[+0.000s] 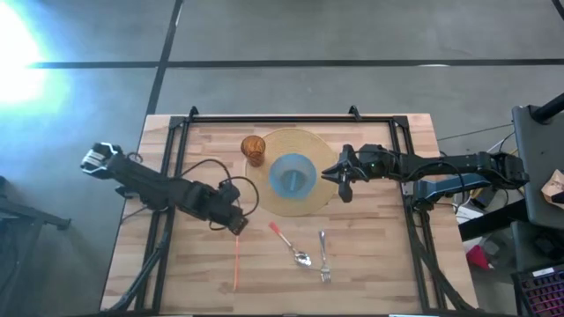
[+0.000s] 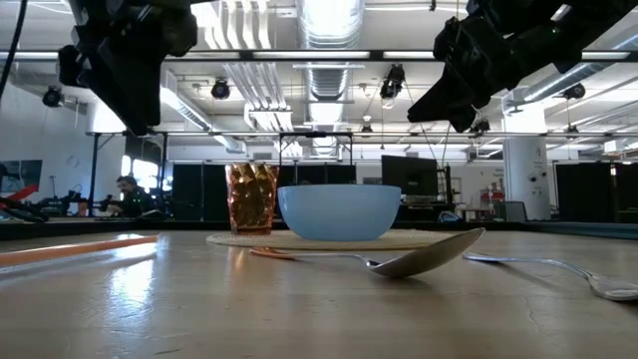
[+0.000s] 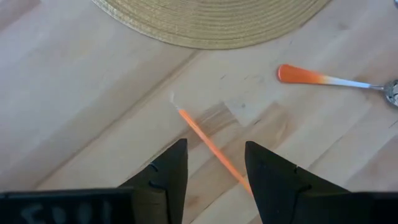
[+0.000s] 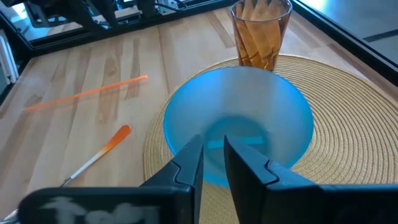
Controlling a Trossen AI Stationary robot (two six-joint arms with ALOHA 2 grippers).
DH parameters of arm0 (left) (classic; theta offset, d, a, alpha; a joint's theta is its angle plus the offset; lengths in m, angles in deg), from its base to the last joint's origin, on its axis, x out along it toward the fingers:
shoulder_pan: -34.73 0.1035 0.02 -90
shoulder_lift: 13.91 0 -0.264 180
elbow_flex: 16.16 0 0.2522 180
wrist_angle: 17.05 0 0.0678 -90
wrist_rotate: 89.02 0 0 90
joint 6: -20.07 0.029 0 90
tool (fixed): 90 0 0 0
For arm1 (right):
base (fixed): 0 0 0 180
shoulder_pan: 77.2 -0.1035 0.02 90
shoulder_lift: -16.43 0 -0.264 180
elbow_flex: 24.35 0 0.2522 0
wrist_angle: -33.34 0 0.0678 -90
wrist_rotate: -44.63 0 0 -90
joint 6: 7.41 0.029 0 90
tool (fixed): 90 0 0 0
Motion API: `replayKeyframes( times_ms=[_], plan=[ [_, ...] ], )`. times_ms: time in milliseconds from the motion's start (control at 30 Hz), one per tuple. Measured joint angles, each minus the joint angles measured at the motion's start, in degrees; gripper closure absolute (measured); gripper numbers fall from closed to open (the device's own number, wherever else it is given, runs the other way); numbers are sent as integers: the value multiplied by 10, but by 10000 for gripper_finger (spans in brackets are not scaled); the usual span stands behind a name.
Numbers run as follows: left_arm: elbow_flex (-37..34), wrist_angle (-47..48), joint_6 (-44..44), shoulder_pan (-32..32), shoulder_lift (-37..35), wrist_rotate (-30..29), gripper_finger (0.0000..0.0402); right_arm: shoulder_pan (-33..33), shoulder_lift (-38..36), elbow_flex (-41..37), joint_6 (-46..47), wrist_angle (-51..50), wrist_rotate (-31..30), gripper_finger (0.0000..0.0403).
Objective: Pick & Place Utensil
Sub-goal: Put the orange straw into the brown cup on the brown mat
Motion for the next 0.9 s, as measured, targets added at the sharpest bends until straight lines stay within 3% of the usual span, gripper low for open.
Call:
replayKeyframes(
  times_ms=[267,633,900],
  plan=[
    [-30,-64,5,4,4,22,250,0,0,0,0,0,0,340],
    [-30,-63,5,15,38,46,217,0,0,0,0,0,0,330],
    [-30,-63,5,15,58,61,217,0,0,0,0,0,0,333]
  ],
)
